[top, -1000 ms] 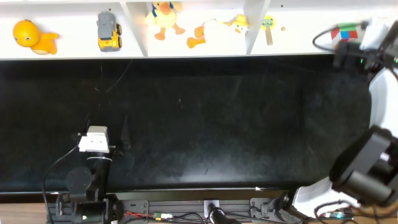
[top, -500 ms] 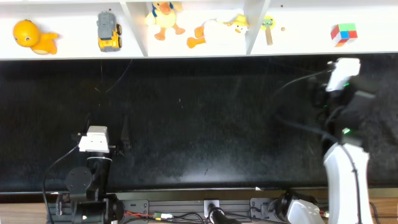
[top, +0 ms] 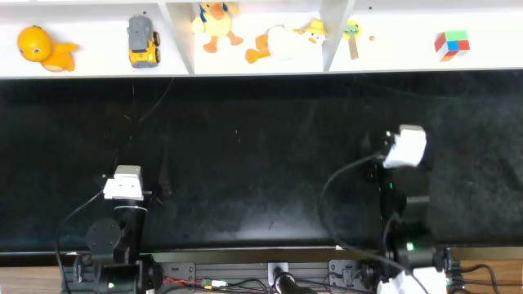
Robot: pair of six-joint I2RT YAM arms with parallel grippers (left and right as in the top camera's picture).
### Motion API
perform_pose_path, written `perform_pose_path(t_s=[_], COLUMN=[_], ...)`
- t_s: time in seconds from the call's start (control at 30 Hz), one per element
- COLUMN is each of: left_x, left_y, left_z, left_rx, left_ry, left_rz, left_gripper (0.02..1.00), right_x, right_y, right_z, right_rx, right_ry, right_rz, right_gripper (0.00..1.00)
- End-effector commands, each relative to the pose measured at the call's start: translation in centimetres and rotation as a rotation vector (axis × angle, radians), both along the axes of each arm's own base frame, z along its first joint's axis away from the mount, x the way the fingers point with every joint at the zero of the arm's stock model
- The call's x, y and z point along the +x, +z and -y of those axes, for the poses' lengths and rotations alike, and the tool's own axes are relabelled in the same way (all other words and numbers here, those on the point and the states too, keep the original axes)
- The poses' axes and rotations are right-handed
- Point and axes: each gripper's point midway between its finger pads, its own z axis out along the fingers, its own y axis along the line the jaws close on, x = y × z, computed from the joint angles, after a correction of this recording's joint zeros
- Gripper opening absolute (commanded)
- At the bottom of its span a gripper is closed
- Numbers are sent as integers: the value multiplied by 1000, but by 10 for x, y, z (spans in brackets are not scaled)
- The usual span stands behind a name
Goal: Store Toys
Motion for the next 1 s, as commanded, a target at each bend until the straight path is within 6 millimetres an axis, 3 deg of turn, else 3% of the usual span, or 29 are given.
perform_pose_path(t_s=[0.03, 0.2, 0.33, 0.57, 1.0], left_x=[-1, -1, -1, -1, -1], left_y=[1, 1, 1, 1, 1], left_z=[4, 4, 4, 4, 4], left_rx=[11, 11, 11, 11, 11], left_ry=[-19, -19, -19, -19, -19], left_rz=[6, 7, 7, 7, 7], left_gripper=[996, 998, 998, 998, 998], right_x=[-11, -18, -21, -25, -25], right_y=[4, 3, -10, 18, 16], right_z=[2, 3, 3, 2, 1], right_rx=[97, 131, 132, 118, 120], right_ry=[-2, 34, 45, 56, 60], right_rz=[110, 204, 239, 373, 365], right_gripper=[996, 996, 996, 993, 996])
